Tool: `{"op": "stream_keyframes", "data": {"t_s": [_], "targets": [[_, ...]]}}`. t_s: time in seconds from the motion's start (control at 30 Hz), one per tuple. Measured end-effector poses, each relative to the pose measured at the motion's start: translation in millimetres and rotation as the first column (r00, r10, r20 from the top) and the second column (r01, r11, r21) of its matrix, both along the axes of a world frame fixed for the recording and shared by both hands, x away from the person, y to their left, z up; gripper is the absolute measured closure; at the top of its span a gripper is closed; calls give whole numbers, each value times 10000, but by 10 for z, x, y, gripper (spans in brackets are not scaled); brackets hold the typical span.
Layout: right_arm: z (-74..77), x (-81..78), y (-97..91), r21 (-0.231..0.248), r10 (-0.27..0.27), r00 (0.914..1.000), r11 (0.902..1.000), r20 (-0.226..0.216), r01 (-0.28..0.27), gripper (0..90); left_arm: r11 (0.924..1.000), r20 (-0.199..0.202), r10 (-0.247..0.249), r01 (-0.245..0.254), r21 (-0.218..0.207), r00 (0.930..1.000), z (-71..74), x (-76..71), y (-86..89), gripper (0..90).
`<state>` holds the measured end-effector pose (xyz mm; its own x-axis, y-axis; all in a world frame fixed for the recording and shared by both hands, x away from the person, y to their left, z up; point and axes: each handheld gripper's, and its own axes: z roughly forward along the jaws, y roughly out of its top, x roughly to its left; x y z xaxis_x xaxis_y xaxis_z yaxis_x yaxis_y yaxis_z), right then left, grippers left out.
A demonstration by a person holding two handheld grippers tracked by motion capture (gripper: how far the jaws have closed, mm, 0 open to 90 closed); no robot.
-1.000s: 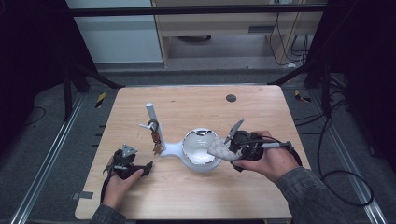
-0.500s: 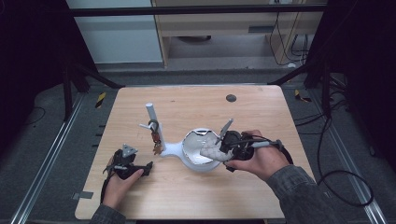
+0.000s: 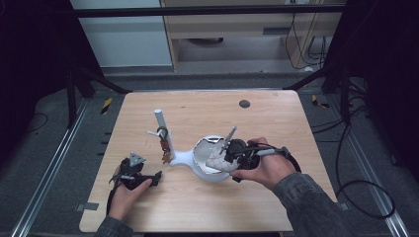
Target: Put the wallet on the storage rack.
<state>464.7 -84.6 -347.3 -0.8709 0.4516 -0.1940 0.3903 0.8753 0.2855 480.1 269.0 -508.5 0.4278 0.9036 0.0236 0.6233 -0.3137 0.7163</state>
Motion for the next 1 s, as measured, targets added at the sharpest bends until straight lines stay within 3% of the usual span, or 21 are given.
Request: {"op": "stream_keyframes", "data": {"t_s": [0.5, 1.0], "targets": [[-124, 190, 209, -667, -48, 9993, 9978, -372, 23, 323, 10000, -20, -48, 48, 18, 10000, 1, 0, 0, 11], [-170, 388, 300, -852, -378, 9975, 9958, -594, 327, 322, 10000, -29, -75, 75, 14, 10000, 2, 1, -3, 11]]}}
